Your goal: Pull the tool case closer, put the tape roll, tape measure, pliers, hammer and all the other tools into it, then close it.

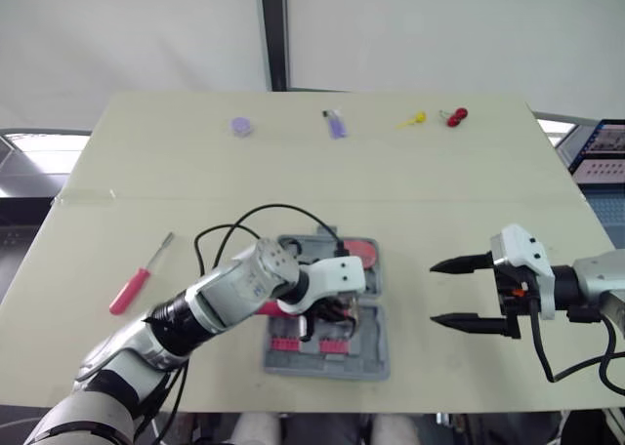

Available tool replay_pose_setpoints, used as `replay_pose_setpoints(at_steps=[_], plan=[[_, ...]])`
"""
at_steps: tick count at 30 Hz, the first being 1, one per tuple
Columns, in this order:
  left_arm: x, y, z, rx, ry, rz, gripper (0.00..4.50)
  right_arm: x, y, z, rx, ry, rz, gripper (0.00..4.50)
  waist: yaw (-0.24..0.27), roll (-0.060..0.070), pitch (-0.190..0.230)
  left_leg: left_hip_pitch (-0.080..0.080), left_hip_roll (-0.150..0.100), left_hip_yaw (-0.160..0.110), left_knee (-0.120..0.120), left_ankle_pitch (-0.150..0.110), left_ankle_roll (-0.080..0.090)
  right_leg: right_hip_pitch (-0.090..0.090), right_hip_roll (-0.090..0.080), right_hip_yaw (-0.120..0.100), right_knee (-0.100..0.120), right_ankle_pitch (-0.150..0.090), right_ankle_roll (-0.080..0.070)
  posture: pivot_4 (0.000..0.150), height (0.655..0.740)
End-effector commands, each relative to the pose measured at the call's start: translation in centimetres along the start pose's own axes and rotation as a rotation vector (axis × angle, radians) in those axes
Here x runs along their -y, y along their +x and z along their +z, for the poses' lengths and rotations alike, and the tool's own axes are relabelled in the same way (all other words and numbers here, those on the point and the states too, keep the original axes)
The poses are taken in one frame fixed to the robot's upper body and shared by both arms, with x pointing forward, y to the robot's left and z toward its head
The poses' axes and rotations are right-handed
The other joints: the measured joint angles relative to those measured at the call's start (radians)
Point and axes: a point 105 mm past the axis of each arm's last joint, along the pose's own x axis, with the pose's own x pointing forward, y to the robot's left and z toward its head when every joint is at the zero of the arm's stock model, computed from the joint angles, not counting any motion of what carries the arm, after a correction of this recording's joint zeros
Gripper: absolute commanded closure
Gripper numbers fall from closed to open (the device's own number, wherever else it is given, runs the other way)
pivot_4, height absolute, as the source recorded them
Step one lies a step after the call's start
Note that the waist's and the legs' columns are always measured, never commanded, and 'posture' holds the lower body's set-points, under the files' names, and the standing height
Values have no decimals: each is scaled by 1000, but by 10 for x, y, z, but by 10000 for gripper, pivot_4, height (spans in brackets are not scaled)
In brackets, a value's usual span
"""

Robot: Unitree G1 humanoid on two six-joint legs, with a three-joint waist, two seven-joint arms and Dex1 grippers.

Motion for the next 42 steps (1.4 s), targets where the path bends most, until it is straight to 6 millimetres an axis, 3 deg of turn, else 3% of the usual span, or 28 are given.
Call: replay_pose_setpoints(at_steps=[1,7,18,42], plan=[[7,3,12,11,87,17,44640,1,1,7,9,-31,0,0,0,0,0,0,0,0,1,0,0,0,0,0,0,0,0,1500,7400],[9,14,13,-18,134,30,44640,-1,0,7,-12,-35,13,0,5,0,0,-6,0,-3,5,0,1,-1,0,-2,0,0,0,1500,7400],[9,27,33,-10,190,43,44640,0,-5,0,-53,-25,9,0,3,0,0,-7,0,-4,6,0,1,-1,0,-2,0,0,0,1500,7400],[17,37,21,-65,157,24,44640,-2,-7,-6,-48,-8,-26,0,4,0,0,-7,0,-4,7,-1,1,-1,0,-2,1,0,0,1500,7400]])
